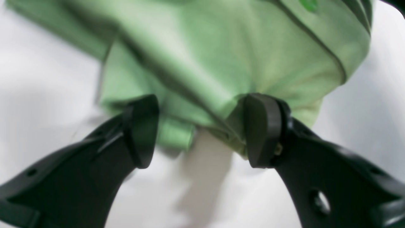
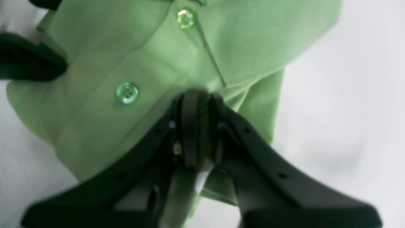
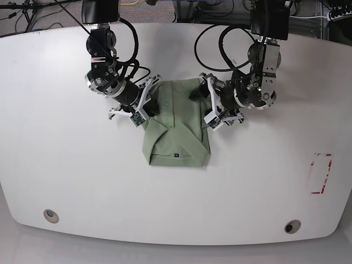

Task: Fold the T-shirt properly
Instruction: 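Release the right gripper and grasp the collar with the left gripper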

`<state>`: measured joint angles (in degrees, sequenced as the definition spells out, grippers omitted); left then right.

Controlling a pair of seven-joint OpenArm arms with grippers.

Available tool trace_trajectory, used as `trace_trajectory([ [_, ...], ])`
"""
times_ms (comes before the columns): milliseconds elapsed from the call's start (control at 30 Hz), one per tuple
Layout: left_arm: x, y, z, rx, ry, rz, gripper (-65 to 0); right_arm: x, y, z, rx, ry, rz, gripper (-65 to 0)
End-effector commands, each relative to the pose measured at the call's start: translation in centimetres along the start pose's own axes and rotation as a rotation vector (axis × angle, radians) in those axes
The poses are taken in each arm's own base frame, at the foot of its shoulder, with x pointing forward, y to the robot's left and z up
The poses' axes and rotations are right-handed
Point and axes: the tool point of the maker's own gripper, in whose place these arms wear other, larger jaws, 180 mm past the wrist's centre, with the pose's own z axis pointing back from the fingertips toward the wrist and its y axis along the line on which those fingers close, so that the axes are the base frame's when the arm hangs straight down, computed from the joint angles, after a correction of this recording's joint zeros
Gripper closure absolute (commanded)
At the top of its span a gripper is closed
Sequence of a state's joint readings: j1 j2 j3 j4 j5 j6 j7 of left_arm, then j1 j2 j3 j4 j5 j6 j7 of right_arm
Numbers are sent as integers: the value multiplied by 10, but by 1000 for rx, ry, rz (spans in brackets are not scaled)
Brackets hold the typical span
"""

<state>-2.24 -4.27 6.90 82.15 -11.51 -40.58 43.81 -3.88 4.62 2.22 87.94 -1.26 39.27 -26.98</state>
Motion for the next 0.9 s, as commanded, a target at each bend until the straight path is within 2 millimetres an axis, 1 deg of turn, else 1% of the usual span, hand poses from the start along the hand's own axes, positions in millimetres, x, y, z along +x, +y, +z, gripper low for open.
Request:
trace_trajectory([
  [0, -23, 21, 9, 65, 114, -33, -396, 11, -4, 2, -6, -28, 18, -67],
  [67, -25, 24, 11, 70, 120, -36, -396, 6, -2, 4, -4, -21, 16, -67],
  [133, -31, 31, 16, 85, 138, -44, -396, 12, -1, 9, -11, -37, 31, -67],
  [233, -34, 35, 19, 92, 145, -48, -396, 21, 1, 14, -19, -61, 49, -68],
  [267, -33, 35, 20, 93, 142, -49, -396, 23, 2, 16, -21, -66, 54, -70],
  [333, -24, 35, 23, 103, 122, -70, -396, 32, 3, 22, -29, -89, 71, -71],
  [533, 19, 39, 56, 199, 49, -136, -396, 58, -3, 42, -86, -90, 149, -71],
  [600, 39, 38, 66, 233, -3, -145, -397, 68, -5, 50, -108, -94, 179, -71],
  [633, 44, 37, 69, 239, -15, -147, -397, 71, -5, 52, -114, -96, 187, -71],
  [667, 57, 34, 73, 255, -50, -153, -397, 76, -6, 57, -127, -104, 202, -71],
  [700, 63, 32, 75, 260, -70, -153, -397, 79, -6, 59, -132, -108, 209, -71],
  [767, 85, 30, 80, 286, -138, -140, -400, 86, -9, 64, -147, -119, 225, -71],
  [800, 92, 30, 80, 297, -160, -128, -401, 87, -11, 65, -155, -118, 227, -71],
  [867, 106, 26, 78, 317, -202, -84, -406, 86, -22, 70, -181, -111, 230, -71],
])
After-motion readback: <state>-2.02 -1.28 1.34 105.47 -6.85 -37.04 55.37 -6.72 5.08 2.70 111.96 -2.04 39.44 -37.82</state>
